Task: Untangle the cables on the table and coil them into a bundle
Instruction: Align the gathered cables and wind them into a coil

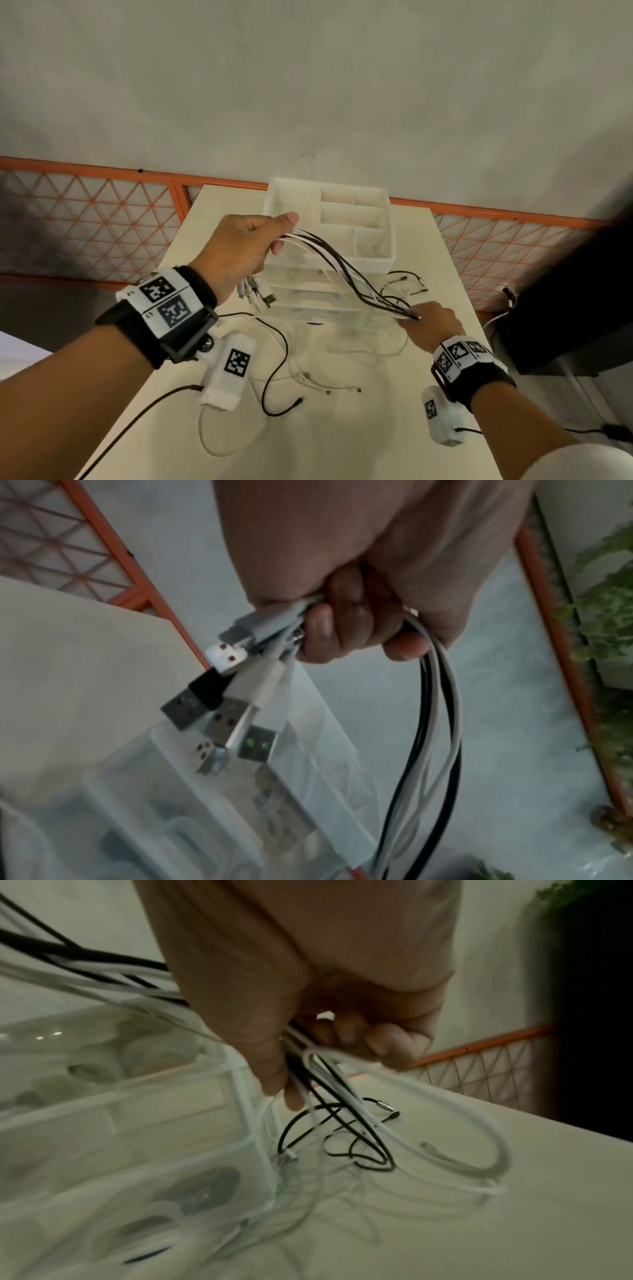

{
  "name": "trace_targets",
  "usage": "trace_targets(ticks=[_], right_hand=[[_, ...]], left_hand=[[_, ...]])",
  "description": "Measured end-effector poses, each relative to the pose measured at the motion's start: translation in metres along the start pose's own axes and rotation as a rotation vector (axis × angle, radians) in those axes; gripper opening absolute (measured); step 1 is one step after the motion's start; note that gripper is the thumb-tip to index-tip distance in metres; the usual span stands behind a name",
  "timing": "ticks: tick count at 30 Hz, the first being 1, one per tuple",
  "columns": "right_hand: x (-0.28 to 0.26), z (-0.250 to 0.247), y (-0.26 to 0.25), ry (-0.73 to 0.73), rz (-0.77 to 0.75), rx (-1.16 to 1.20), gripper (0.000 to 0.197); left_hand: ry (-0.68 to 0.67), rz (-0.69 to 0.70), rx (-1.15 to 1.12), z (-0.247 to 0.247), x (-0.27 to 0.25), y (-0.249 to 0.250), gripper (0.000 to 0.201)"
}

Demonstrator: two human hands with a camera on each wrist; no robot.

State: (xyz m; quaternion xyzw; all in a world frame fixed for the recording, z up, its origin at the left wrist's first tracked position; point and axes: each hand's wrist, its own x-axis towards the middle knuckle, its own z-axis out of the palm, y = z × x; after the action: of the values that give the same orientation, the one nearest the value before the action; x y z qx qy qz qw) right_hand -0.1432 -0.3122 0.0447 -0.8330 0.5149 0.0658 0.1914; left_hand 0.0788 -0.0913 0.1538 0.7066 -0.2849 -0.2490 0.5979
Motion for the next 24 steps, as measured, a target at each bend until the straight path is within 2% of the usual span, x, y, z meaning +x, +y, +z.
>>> trace_targets(ticks=[2, 4, 8, 13, 16, 17, 18, 20, 24], right_hand=[[0.011, -0.006, 0.004, 0.029, 0.08, 0.066, 0.02], [0.02, -0.021, 0.003, 0.118, 0.132, 0.142, 0.02], [0.033, -0.06, -0.003, 0.266, 0.15, 0.327, 0.017], [0.032, -0.077, -0.016, 0.557, 0.072, 0.558, 0.033], [0.026, -0.066, -0.017, 0.63, -0.017, 0.675, 0.019], [0.027, -0.057, -0.014, 0.603, -0.036, 0.712, 0.009], [0.029, -0.047, -0.009, 0.548, -0.036, 0.725, 0.012], [0.033, -0.025, 0.003, 0.372, -0.018, 0.649, 0.031], [0.027, 0.016, 0.021, -0.01, 0.053, 0.284, 0.067]], left_hand=[[-0.034, 0.019, 0.134, -0.002, -0.003, -0.001, 0.051], [-0.071, 0.05, 0.364, -0.006, -0.005, -0.002, 0.052], [-0.147, 0.01, 0.735, -0.019, -0.008, -0.011, 0.056], [-0.145, -0.072, 0.926, -0.02, -0.006, -0.027, 0.062], [-0.178, -0.123, 0.947, -0.018, -0.007, -0.04, 0.062], [-0.177, -0.136, 0.91, -0.017, -0.008, -0.044, 0.061], [-0.167, -0.142, 0.86, -0.016, -0.009, -0.046, 0.06], [-0.142, -0.123, 0.78, -0.011, -0.012, -0.048, 0.055], [-0.127, -0.044, 0.719, 0.002, -0.016, -0.053, 0.049]])
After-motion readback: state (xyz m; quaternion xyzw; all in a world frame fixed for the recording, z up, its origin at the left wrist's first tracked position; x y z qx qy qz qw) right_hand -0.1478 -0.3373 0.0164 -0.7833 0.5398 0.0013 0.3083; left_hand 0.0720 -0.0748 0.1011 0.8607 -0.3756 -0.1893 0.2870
